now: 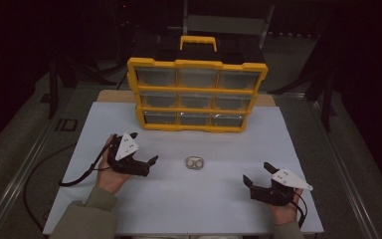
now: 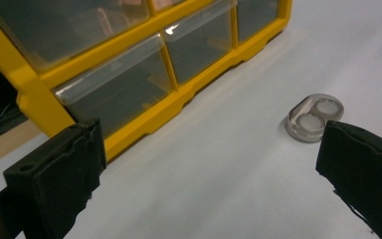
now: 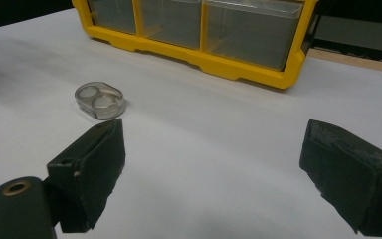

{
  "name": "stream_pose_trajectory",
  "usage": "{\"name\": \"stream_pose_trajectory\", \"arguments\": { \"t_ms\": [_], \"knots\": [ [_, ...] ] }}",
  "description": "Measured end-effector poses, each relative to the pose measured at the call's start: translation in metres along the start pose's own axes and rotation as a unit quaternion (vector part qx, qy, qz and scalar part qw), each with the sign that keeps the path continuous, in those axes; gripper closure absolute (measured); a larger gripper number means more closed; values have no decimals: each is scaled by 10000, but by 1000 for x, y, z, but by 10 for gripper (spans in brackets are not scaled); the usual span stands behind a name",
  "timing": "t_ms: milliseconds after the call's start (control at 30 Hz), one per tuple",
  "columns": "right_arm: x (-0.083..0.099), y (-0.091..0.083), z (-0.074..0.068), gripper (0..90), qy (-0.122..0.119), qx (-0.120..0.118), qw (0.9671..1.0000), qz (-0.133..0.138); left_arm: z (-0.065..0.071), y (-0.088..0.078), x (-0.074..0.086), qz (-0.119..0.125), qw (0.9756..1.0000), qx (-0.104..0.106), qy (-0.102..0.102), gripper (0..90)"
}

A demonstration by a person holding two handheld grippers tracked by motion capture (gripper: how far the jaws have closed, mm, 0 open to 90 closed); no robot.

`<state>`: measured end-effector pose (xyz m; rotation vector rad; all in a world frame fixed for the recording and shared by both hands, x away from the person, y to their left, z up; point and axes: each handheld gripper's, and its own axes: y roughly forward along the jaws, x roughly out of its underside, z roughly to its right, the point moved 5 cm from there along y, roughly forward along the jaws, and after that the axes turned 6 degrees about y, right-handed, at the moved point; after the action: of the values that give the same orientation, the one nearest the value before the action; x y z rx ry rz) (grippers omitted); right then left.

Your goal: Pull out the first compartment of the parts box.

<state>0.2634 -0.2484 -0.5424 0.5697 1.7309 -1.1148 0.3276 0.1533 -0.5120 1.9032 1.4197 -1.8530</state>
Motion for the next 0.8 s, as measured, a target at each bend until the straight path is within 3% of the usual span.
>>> {"name": "stream_pose_trajectory", "arguments": {
  "t_ms": [800],
  "knots": [
    [1,1,0,108,-11,-15,10000,-17,-11,32,-24,-67,9994,33,341,3]
  ]
}}
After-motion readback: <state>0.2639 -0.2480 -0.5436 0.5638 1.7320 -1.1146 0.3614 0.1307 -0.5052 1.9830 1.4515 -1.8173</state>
